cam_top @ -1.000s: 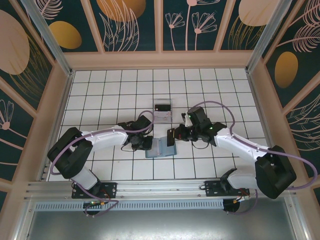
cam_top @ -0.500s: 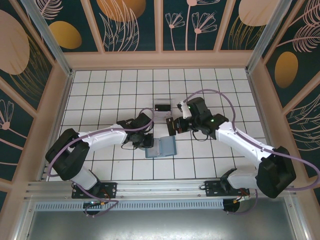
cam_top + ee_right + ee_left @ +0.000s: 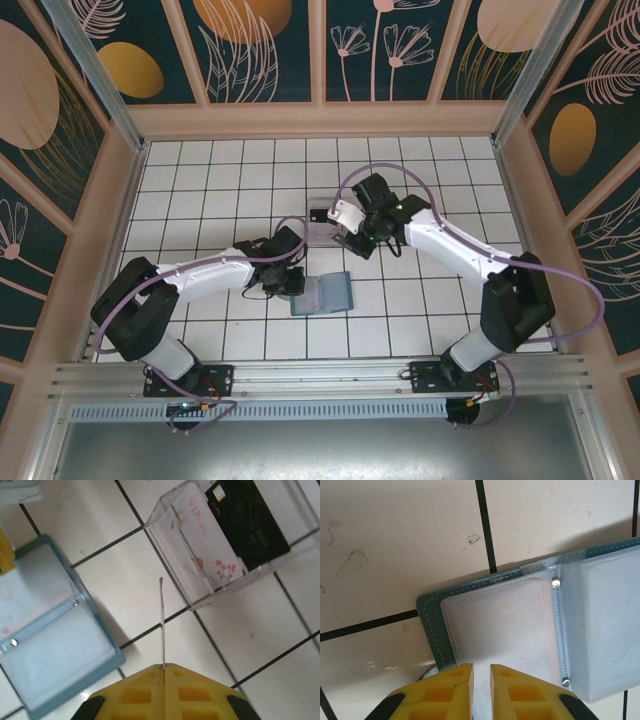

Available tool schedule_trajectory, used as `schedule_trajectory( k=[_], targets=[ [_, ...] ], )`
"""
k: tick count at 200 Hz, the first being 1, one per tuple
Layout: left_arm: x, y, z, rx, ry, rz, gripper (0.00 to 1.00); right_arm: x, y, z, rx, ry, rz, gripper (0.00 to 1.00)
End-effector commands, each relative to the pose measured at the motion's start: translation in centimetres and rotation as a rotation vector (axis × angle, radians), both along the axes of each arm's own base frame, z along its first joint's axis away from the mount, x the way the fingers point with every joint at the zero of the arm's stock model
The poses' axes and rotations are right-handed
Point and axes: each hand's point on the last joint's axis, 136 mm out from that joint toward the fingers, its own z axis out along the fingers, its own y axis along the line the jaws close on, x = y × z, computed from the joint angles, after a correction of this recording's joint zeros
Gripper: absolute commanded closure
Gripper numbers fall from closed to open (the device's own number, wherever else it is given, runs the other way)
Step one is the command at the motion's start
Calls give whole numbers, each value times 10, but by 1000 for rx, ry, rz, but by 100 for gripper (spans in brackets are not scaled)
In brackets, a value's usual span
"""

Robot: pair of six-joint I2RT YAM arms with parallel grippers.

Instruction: Take the credit cards out of the card holder

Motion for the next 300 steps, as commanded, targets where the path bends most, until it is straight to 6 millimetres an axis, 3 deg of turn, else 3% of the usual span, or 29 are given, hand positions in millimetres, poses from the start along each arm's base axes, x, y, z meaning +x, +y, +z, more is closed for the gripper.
schedule_trajectory(
  k=[1, 63, 148, 300],
  targets=[
    [3, 7, 5, 14, -18, 24, 83, 4, -12, -5, -167, -23, 156, 100],
    [-7, 14, 3, -26, -14, 81, 83, 42, 5, 1, -268, -41, 270, 100],
    [-15, 22, 2, -50, -14, 127, 83, 85, 44, 11, -269, -29, 357, 100],
    [-18, 28, 1, -40, -11, 141, 83, 84, 65, -29, -260, 90, 409, 100]
  ],
)
